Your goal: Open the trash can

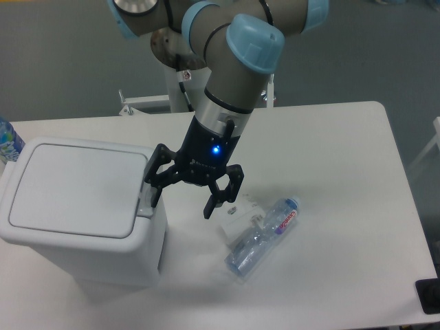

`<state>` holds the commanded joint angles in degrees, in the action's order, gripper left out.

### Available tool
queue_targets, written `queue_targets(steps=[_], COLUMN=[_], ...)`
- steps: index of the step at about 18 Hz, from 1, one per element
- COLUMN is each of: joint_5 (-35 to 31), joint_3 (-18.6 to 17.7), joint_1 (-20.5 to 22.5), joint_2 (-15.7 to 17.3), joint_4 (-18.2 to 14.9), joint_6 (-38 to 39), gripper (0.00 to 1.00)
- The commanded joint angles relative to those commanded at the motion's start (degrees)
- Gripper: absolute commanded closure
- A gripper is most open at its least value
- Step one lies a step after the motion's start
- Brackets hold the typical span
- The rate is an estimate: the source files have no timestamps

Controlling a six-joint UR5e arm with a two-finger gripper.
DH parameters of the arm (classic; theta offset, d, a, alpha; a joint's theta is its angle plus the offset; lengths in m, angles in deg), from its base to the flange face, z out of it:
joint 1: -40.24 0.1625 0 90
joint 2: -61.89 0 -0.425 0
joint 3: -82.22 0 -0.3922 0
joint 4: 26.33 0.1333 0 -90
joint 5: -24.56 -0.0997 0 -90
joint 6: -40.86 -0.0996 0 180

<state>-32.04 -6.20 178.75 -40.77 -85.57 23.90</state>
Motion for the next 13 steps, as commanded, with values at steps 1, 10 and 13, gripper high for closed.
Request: queue_targets(steps=[1,10,13], joint_5=[-0.1,0.0,-0.2], joint_3=[0.0,1.1,1.5], joint_1=[0.0,0.2,1.6], joint_2=[0.0,0.2,-0.2], joint_4=[0.0,0.3,2.5], joint_6=[0.0,-0.2,-0.8], gripper=[0.0,0.0,0.0])
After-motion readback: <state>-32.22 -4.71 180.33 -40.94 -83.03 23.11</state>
